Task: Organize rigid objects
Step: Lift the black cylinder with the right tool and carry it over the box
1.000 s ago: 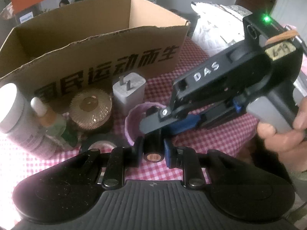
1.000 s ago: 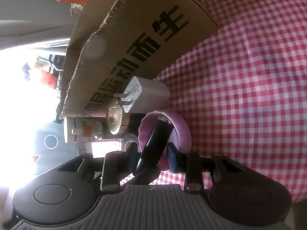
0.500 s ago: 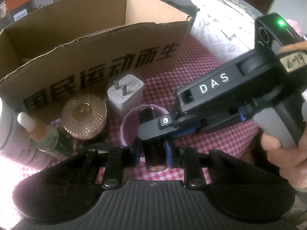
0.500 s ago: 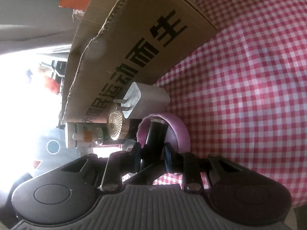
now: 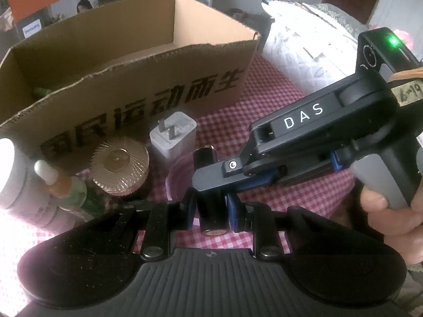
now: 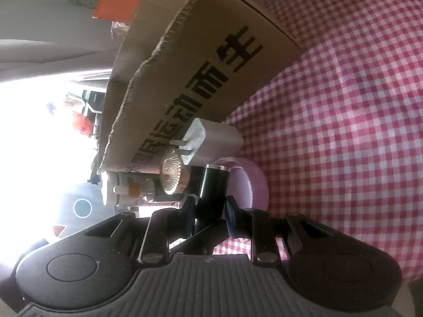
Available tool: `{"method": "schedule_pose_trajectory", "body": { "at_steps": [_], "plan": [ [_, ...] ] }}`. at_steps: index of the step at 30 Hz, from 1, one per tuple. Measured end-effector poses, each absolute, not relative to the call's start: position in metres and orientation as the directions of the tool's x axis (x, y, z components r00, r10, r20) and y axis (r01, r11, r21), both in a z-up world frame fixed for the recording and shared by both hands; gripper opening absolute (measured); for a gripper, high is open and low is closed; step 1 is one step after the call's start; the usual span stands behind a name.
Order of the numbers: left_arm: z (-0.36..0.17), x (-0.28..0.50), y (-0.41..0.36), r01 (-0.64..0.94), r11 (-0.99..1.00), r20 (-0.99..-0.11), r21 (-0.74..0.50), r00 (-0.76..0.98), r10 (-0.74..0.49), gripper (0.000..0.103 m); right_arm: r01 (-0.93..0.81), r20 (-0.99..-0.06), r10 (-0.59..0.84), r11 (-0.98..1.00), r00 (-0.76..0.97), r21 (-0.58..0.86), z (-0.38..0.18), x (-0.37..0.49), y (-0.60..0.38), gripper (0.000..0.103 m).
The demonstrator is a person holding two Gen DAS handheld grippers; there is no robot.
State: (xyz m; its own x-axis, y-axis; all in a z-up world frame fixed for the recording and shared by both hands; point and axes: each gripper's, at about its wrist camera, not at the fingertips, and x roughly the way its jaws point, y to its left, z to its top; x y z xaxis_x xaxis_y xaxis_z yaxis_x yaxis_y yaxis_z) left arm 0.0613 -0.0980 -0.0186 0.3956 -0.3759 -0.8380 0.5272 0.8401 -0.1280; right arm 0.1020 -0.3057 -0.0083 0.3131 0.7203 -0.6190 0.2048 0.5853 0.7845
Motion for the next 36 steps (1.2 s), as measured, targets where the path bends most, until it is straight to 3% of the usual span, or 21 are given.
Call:
{"method": "schedule_pose_trajectory", "body": {
  "at_steps": [25, 36],
  "plan": [
    [0.053, 0.024, -0.079, 0.533, 0.839, -0.694, -0.113, 0.561, -0.45, 0.023, -0.009, -0.566, 0.673, 0.648, 0.476, 0.762, 0.097, 0.069, -0.295, 0.026],
    [0.097, 0.054, -0.056, 0.453, 0.873, -0.613, -0.179, 0.643, -0.46, 0.022, -0.168, -0.49, 0.723, 0.628, 0.488, 0.76, 0.152, 0.111, -0.282, 0.025]
  ]
}}
